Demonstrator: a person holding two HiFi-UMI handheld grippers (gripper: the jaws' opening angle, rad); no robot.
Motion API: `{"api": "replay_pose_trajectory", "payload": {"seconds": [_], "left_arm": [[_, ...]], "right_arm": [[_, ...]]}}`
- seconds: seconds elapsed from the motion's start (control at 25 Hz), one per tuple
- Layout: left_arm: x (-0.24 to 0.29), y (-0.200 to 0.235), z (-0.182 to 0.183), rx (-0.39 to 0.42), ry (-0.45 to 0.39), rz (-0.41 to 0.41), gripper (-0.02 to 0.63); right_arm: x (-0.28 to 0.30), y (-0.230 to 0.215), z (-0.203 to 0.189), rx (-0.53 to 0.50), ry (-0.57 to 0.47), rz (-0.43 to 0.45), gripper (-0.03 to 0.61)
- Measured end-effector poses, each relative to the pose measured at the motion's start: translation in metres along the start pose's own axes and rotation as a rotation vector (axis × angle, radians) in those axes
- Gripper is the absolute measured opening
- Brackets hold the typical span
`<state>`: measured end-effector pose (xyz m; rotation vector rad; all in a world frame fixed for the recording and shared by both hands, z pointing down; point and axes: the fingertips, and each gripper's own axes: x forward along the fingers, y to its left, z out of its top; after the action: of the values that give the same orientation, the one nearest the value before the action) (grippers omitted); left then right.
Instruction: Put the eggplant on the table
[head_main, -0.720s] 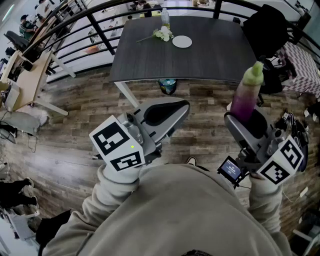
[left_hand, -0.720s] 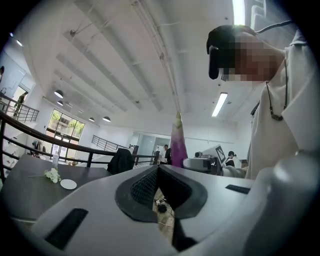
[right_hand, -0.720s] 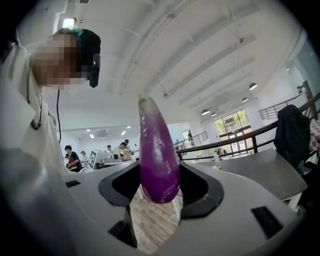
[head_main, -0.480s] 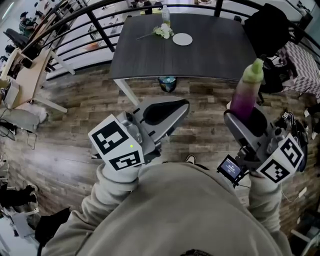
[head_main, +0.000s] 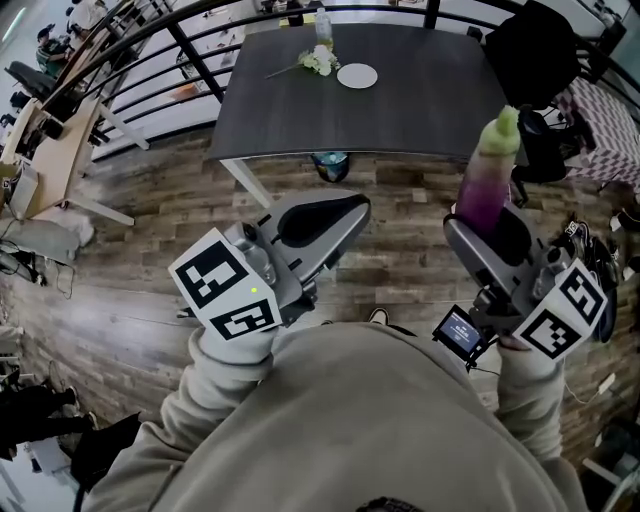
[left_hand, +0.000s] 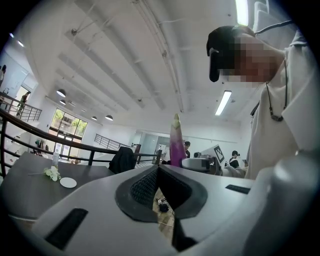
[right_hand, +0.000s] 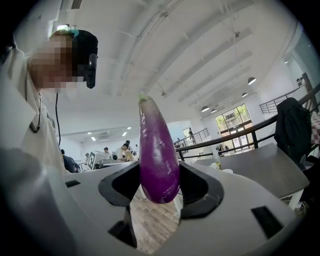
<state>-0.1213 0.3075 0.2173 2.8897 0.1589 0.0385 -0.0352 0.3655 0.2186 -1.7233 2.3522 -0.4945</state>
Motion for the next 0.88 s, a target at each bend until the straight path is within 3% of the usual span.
{"api": "replay_pose_trajectory", "payload": {"seconds": [0.48,0.88], "left_arm": [[0.077,-0.026,-0.021,-0.004,0.060,-0.035,0.006],[0.107,-0.023,-0.030,-0.004,0.106,-0.048,0.006]], "right_arm": [[-0.051,-0.054,0.004,0.049,-0.021,0.012,0.238],[-0.085,-0.094,-0.001,0.091,-0.060,-0.046,0.238]]}}
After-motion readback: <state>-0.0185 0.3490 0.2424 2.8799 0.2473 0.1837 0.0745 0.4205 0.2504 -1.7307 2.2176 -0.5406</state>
